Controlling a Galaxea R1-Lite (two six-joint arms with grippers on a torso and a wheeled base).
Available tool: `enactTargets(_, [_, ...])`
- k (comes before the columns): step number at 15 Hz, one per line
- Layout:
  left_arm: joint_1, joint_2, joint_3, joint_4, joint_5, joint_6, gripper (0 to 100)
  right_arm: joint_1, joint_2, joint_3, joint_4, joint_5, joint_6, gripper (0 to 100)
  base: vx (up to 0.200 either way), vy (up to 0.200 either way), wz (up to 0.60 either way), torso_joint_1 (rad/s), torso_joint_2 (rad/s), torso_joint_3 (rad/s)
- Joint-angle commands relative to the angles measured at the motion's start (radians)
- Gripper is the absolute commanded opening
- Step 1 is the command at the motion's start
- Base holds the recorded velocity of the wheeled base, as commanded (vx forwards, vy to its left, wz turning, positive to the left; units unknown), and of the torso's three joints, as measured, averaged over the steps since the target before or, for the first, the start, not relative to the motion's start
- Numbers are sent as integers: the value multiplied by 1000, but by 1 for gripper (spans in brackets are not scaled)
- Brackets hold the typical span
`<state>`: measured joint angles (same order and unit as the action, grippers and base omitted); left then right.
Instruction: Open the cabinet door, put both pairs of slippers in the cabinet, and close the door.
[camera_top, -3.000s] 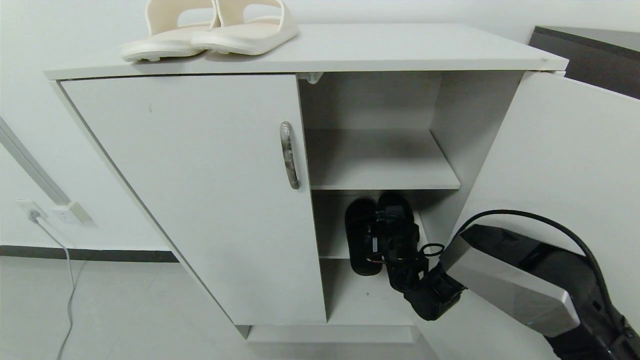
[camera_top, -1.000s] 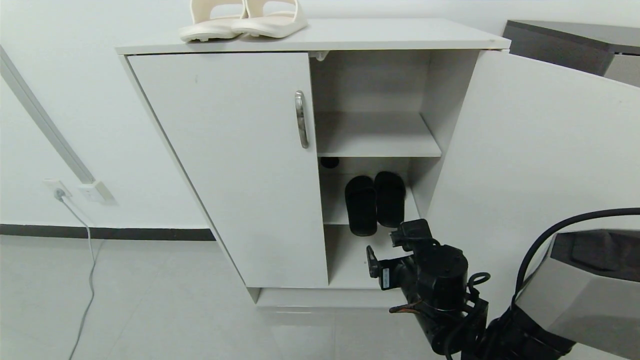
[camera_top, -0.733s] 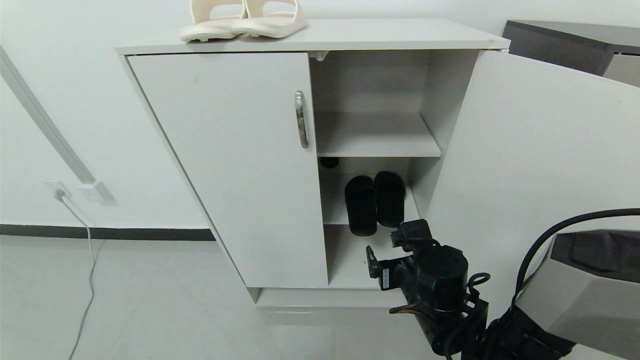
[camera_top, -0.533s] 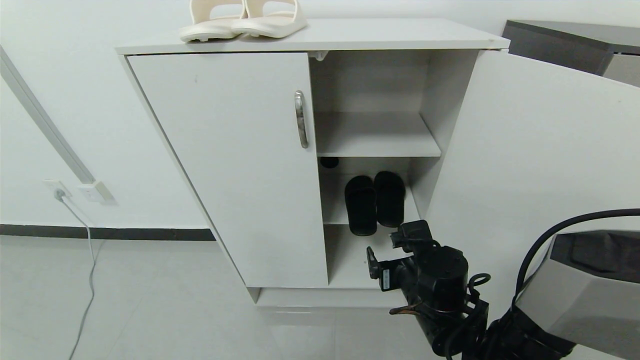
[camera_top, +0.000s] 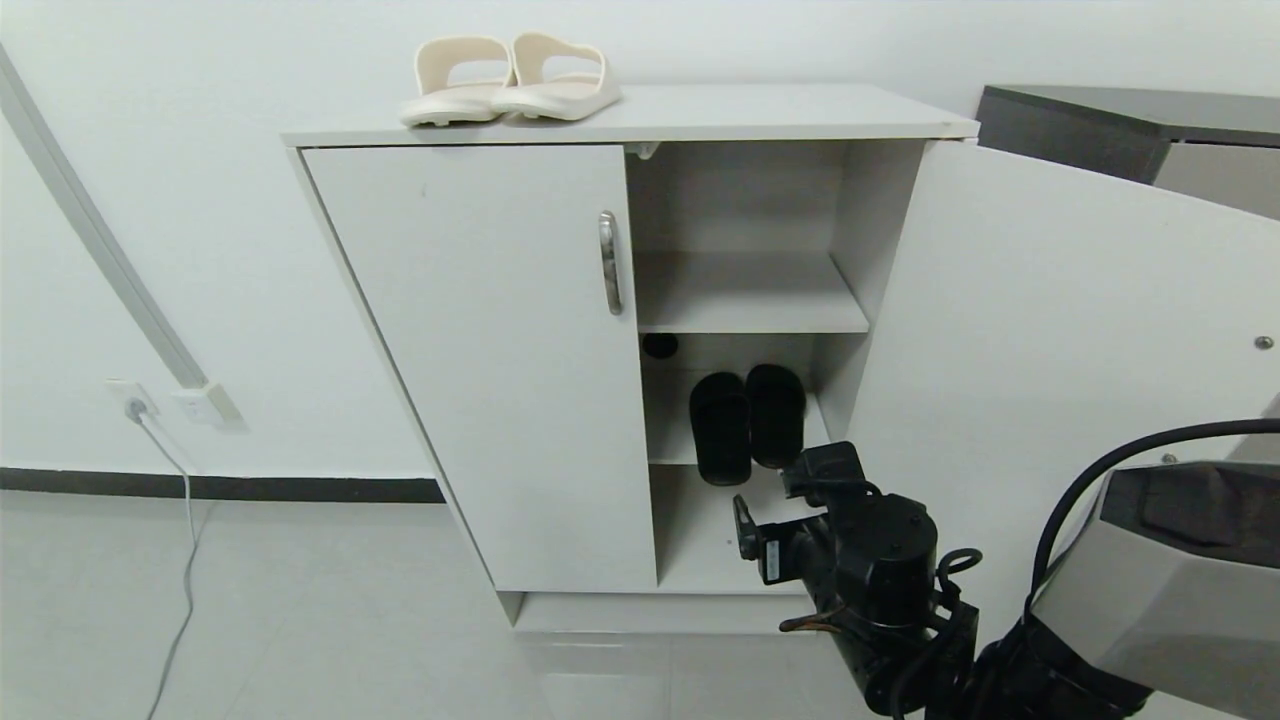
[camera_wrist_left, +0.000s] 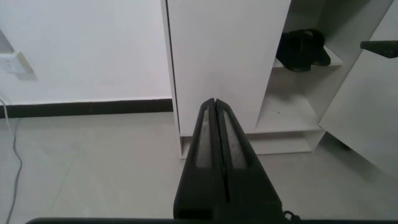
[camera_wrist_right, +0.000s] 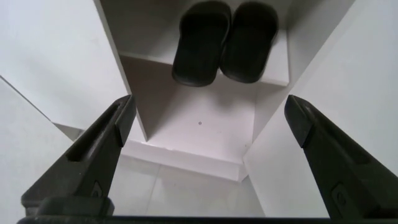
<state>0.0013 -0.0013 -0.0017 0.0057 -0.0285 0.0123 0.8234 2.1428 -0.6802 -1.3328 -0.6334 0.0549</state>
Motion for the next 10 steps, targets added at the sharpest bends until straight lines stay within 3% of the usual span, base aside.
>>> enactTargets(1, [0, 1, 0, 0, -1, 0, 0, 0, 3, 1, 0, 0, 0, 100, 0, 0, 0, -2, 2, 203])
enactTargets(7, [0, 1, 0, 0, 1, 0, 0, 2, 3, 2, 0, 0, 0, 100, 0, 0, 0, 2, 3, 191])
enactTargets(10, [0, 1, 0, 0, 1, -2, 0, 2, 3, 2, 0, 0, 0, 100, 0, 0, 0, 2, -1, 24])
